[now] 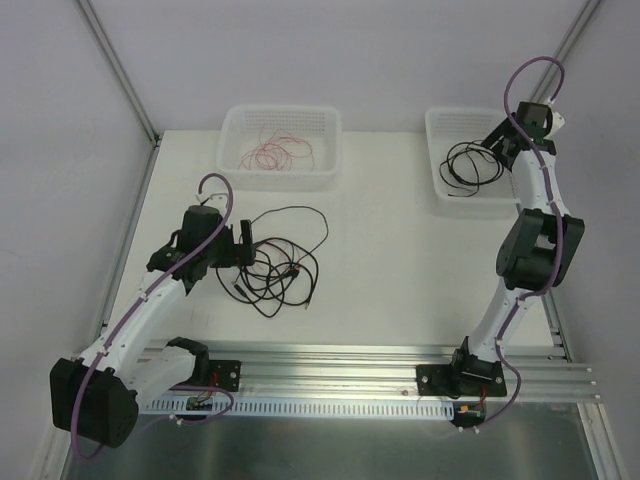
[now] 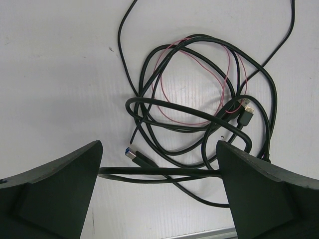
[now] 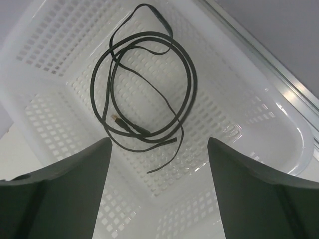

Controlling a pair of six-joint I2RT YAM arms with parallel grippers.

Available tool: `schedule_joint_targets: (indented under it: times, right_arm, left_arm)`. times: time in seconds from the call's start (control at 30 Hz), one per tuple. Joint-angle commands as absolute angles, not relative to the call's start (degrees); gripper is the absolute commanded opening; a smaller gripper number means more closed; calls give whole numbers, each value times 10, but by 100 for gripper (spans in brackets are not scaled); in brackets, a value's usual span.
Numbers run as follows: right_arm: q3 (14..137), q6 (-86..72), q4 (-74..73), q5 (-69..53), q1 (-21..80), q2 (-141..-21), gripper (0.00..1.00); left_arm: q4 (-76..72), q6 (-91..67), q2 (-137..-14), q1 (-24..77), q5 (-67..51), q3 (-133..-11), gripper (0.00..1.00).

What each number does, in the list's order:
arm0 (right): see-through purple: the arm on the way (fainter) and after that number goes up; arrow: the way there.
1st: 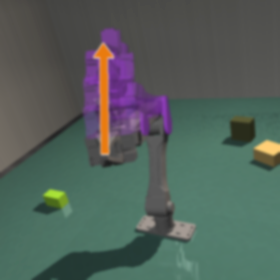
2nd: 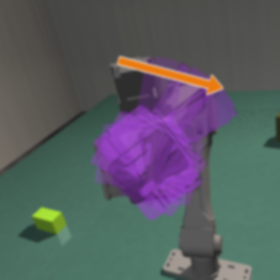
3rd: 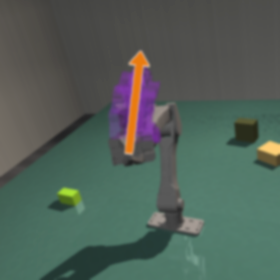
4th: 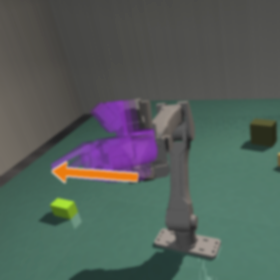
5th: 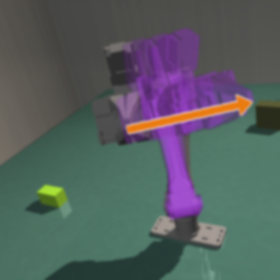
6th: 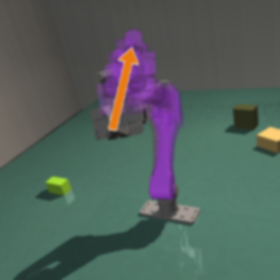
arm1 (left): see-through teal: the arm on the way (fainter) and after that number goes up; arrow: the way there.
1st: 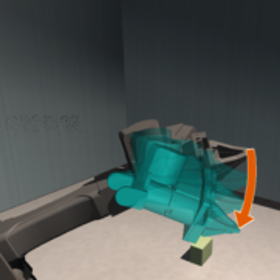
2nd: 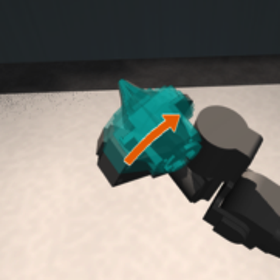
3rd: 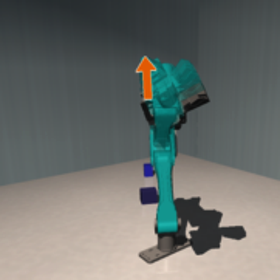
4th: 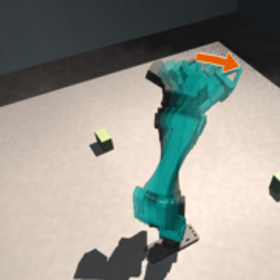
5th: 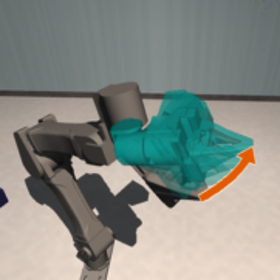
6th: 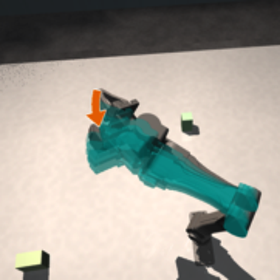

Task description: Untangle the cables

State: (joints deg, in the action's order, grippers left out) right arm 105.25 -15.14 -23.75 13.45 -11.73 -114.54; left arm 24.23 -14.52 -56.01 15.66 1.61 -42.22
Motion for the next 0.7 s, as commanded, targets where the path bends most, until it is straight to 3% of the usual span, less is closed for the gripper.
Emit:
schedule_joint_targets:
  times: [0.0,0.1,0.3,0.47,0.67]
  right_arm:
    - [1027,-112,-192,89,-103,-1085,82]
    - [990,-73,-200,85,-66,-1033,87]
    - [859,-44,-220,42,60,-905,89]
    - [751,-42,-219,-38,225,-835,86]
    - [654,-64,-109,-98,411,-783,86]
  left_arm:
    - [230,-146,-560,153,4,-427,99]
    - [231,-147,-557,154,4,-427,99]
    - [230,-147,-553,153,1,-427,99]
    - [230,-148,-551,152,3,-427,99]
    - [230,-148,-553,154,6,-426,99]
